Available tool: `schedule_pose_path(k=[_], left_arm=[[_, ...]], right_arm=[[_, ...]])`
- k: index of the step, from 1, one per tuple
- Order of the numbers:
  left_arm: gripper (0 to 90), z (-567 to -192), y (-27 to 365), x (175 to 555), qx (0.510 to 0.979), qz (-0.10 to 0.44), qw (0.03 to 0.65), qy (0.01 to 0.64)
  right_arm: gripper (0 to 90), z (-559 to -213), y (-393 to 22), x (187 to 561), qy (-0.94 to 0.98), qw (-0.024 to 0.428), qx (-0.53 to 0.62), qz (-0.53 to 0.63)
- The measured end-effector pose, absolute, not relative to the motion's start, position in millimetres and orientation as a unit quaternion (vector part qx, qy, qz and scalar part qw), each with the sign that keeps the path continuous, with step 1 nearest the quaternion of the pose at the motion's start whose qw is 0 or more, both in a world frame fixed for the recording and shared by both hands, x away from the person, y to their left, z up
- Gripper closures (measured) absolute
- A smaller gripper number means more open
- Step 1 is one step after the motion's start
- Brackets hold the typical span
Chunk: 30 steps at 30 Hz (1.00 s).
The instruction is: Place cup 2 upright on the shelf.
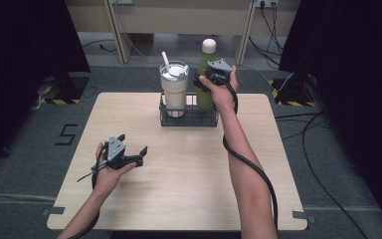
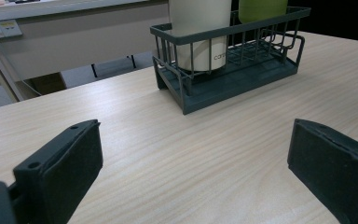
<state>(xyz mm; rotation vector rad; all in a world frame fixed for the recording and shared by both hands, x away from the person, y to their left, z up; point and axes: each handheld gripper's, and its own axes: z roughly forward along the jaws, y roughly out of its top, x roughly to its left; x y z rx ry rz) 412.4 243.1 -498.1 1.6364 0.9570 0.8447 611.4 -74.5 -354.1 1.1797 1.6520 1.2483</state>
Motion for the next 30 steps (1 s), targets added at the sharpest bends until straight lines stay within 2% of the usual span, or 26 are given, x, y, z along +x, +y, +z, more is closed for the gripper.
schedule_pose_path(k=[18, 30], left_arm=[[2.5, -499.7, 241.6, 412.2, 0.681, 0.349, 0.507, 0.396], [2.5, -499.9, 241.0, 411.5, 0.682, 0.349, 0.507, 0.395]], right_arm=[[22.3, -380.7, -72.9, 615.4, 0.656, 0.364, 0.469, 0.466], [21.5, -385.1, -71.1, 611.5, 0.650, 0.370, 0.465, 0.474]])
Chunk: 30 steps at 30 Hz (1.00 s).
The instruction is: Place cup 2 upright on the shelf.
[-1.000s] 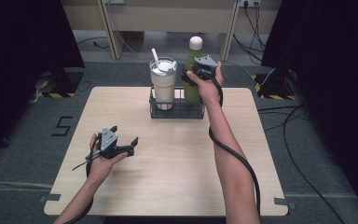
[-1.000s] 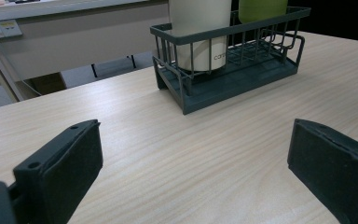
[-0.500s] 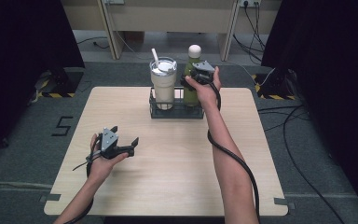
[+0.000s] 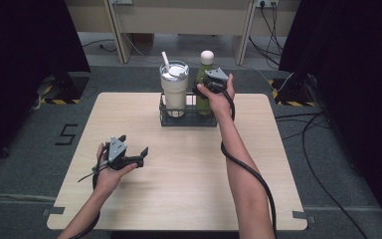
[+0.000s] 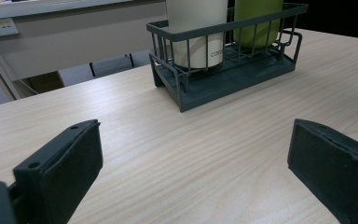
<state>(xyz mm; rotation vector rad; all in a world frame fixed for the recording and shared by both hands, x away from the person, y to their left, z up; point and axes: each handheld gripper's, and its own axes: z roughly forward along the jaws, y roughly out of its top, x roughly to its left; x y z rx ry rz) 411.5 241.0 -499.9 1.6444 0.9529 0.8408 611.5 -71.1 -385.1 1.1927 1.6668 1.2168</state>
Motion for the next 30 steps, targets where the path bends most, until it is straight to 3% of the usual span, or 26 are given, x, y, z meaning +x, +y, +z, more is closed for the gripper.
schedule_pose_path(k=[11, 30], left_arm=[[2.5, -501.6, 239.4, 411.9, 0.684, 0.347, 0.505, 0.395], [2.4, -502.0, 239.1, 411.6, 0.685, 0.348, 0.504, 0.394]], right_arm=[[13.8, -392.4, -73.5, 605.9, 0.665, 0.364, 0.453, 0.469], [13.0, -394.1, -84.9, 588.4, 0.667, 0.363, 0.450, 0.469]])
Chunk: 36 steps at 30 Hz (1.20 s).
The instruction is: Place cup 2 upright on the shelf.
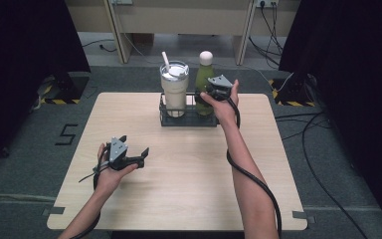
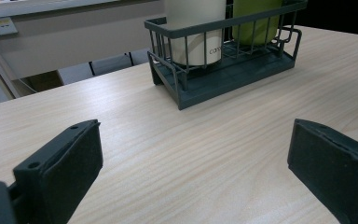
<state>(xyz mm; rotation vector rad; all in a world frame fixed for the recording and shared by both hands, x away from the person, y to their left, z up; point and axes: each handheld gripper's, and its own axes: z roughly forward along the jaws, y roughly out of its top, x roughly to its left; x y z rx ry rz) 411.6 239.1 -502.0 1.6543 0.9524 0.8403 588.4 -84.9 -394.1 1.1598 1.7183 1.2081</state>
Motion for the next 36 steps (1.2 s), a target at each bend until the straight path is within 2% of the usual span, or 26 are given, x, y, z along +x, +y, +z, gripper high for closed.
schedule_pose_path(k=[36], left_arm=[[2.5, -502.6, 239.3, 409.5, 0.685, 0.352, 0.500, 0.395]], right_arm=[[14.0, -405.7, -123.6, 526.5, 0.665, 0.364, 0.454, 0.468]])
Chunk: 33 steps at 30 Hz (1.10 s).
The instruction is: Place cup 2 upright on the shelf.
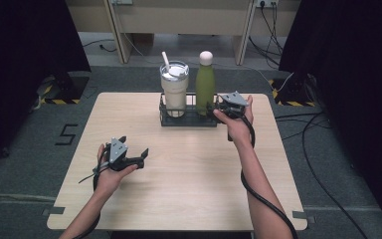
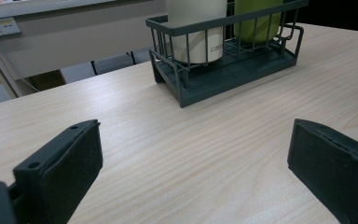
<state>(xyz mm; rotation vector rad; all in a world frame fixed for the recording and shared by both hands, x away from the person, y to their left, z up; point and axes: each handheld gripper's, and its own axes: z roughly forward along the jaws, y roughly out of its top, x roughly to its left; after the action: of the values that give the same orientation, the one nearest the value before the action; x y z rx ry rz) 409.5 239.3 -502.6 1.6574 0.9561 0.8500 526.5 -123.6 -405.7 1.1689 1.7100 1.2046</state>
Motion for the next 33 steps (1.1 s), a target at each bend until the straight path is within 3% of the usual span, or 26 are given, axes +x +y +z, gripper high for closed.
schedule_pose_path(k=[33], left_arm=[[2.6, -502.4, 241.1, 408.2, 0.684, 0.356, 0.497, 0.398]], right_arm=[[14.4, -431.9, -159.3, 476.5, 0.666, 0.358, 0.471, 0.454]])
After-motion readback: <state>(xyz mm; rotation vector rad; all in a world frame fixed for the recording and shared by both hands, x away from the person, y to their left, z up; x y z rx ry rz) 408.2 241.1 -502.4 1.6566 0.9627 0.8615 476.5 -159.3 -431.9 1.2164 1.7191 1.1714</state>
